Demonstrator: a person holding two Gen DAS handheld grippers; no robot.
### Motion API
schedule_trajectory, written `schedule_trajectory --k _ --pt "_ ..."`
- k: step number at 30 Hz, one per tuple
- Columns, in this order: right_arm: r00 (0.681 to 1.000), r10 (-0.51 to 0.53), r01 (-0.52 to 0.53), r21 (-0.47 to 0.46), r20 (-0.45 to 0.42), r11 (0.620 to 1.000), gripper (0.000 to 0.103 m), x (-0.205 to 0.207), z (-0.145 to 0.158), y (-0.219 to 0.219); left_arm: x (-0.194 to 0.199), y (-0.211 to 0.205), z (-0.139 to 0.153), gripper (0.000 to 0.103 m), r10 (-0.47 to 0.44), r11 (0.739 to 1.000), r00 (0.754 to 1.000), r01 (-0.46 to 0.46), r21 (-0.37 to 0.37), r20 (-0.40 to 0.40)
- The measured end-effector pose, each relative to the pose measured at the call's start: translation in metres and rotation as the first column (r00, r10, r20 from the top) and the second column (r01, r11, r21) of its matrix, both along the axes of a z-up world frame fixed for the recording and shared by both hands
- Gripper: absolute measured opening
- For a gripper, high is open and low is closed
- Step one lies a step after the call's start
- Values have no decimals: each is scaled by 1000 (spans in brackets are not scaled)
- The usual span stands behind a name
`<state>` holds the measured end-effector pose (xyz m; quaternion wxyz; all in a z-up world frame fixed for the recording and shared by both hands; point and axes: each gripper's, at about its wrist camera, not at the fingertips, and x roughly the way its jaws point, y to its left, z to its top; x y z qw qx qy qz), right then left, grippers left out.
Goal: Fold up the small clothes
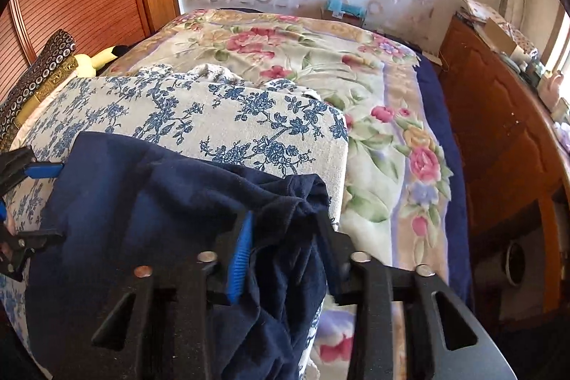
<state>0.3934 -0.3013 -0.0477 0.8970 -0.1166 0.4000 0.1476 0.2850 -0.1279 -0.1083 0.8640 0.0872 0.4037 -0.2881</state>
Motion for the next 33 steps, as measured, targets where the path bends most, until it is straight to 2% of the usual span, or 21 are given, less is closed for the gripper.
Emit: schedule_trajectory --k 1,4,10,13,15,18,20,22,25,29,33 --pt "1000 7 -7 4 2 1000 17 1 1 1 -1 -2 -1 78 -2 1000 1000 2 6 5" --pt "999 42 -42 12 27 999 10 -3 4 1 -1 -4 -5 78 -4 1000 1000 4 18 7" --pt "985 -51 46 33 167 998 9 -10 18 -18 0 -7 -9 79 3 1000 1000 -3 23 -4" --pt "982 -112 112 6 155 994 10 -4 8 -22 -2 -14 -11 81 0 998 1000 0 66 10" --pt "983 -128 125 31 133 992 10 -3 4 -27 -4 -17 -12 81 -1 996 1000 -1 84 20" --pt "978 -149 139 71 148 988 20 -20 11 -35 -3 -16 -12 81 0 997 1000 -1 79 15" --pt "973 -153 139 91 170 986 22 -36 19 -38 -3 -15 -11 82 0 997 1000 -2 83 18" --pt "972 -147 130 102 185 986 35 -58 22 -44 -2 -15 -11 82 2 996 1000 -4 86 21" --pt "976 -139 116 136 170 984 47 -102 17 -53 -2 -16 -12 82 5 996 1000 -7 85 21" --pt "986 -113 90 179 124 980 48 -153 1 -60 -12 -3 -7 82 45 998 999 -45 51 2" --pt "992 -91 76 153 92 985 48 -194 -17 -57 -35 14 4 81 77 997 996 -77 8 -36"
